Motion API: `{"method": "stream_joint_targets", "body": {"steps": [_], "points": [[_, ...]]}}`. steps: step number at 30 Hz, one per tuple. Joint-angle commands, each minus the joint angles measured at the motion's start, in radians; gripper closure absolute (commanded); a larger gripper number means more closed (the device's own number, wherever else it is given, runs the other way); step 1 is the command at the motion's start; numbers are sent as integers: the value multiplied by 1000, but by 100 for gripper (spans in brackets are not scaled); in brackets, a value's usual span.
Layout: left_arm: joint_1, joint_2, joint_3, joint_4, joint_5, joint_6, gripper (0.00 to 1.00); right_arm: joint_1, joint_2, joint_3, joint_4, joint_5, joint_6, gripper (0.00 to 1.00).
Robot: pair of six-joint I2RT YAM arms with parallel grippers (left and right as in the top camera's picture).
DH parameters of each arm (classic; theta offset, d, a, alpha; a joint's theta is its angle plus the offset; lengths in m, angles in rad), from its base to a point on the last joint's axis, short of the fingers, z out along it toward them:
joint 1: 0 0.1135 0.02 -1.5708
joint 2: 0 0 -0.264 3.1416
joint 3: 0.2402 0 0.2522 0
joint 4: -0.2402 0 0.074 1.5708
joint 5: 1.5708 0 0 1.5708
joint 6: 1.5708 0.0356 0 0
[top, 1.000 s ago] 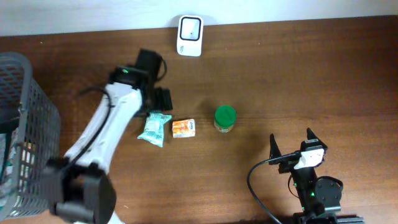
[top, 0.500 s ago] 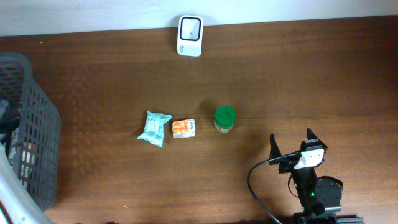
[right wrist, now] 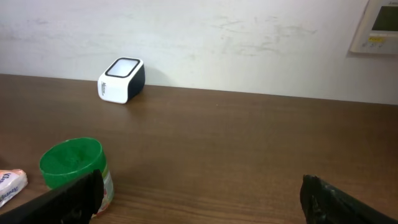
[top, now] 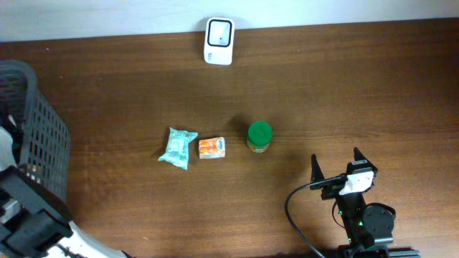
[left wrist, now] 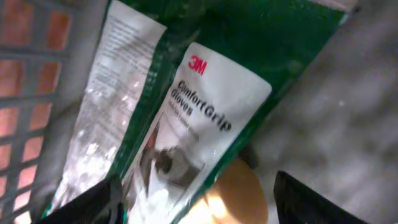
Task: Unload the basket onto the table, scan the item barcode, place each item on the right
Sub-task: 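Take the dark green 3M gloves packet from the basket and lay it down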
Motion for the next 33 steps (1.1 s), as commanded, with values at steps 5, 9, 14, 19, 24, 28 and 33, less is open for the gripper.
{"method": "stream_joint_targets", "body": {"steps": [5,9,14,19,24,28,33], "points": [[16,135,-2,50,-72,32,24,6,-6,-5,-5,-6,8,1],[25,142,-2,54,-125,27,68,6,-6,-5,-5,-6,7,2],[24,110,59,-16,-222,-70,100,6,-6,-5,-5,-6,8,2],[24,-82,74,-25,-180,-79,100,6,-6,-5,-5,-6,7,2],[21,-396,82,76,2,-117,100,6,-6,-5,-5,-6,7,2],[-31,-647,83,209,55,-158,100,6,-6,-5,-5,-6,8,2],[-333,-931,83,205,198,-215,100,6,-6,-5,-5,-6,8,2]]}}
